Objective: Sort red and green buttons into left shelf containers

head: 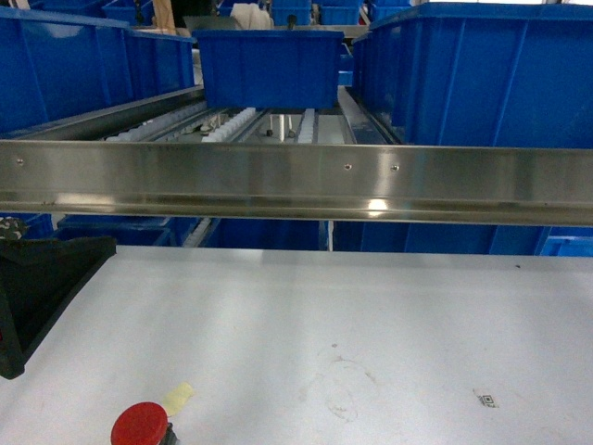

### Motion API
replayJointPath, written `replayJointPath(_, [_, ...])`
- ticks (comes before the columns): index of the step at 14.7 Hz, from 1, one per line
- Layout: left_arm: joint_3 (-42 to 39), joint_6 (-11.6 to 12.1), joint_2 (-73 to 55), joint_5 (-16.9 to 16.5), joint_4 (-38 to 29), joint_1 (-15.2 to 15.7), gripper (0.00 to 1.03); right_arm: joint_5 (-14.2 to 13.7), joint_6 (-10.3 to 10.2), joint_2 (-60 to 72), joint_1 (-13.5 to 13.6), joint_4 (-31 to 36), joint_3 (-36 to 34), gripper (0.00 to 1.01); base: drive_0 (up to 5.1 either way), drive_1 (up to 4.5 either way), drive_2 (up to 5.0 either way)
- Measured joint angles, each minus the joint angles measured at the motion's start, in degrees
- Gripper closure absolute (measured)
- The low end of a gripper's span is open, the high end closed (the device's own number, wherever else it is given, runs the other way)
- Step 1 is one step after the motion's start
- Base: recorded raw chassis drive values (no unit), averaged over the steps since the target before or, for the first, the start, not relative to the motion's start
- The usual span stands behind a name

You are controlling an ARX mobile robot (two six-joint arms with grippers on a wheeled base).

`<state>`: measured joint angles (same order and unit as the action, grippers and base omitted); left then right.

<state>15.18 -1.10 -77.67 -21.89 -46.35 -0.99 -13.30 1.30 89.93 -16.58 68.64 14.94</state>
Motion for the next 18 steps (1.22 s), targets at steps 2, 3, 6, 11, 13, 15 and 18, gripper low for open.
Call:
replayJointPath(2, [0.0,0.0,0.0,0.02,0.0,0.02,0.05,-1.49,0.24,8.76,-0.46,3.26,0.76,0.03,0.0,0.0,0.0])
replayJointPath(3, [0.0,0.0,0.0,0.02,0.0,0.02,0.05,-0.92,-0.15,10.8,-0.81,1.95,1.97,0.03,0.0,0.0,0.0])
replayJointPath(6, [0.0,0.02,0.0,0.02,0.0,0.02,0.05,-2.08,-1.77,17.75,-1.49,3.48,5.84,0.03,0.0,0.0,0.0])
replayJointPath(11, [0.0,0.02,0.0,0.02,0.0,0.02,0.05,-3.15,-2.38,24.2,-2.27,5.27,5.84,0.03,0.0,0.0,0.0])
replayJointPath(13, [0.0,0.0,0.0,0.02,0.0,0.02,0.05,-3.19,-2.43,28.55,-2.69,4.76,5.86,0.03,0.0,0.0,0.0])
replayJointPath(15, [0.0,0.02,0.0,0.02,0.0,0.02,0.05,-3.28,-2.43,30.86,-3.02,5.01,6.36,0.03,0.0,0.0,0.0])
replayJointPath(18, [0.0,0.02,0.0,0.02,0.0,0.02,0.05,-3.32,-2.8,33.81,-3.43,5.11,7.37,0.03,0.0,0.0,0.0])
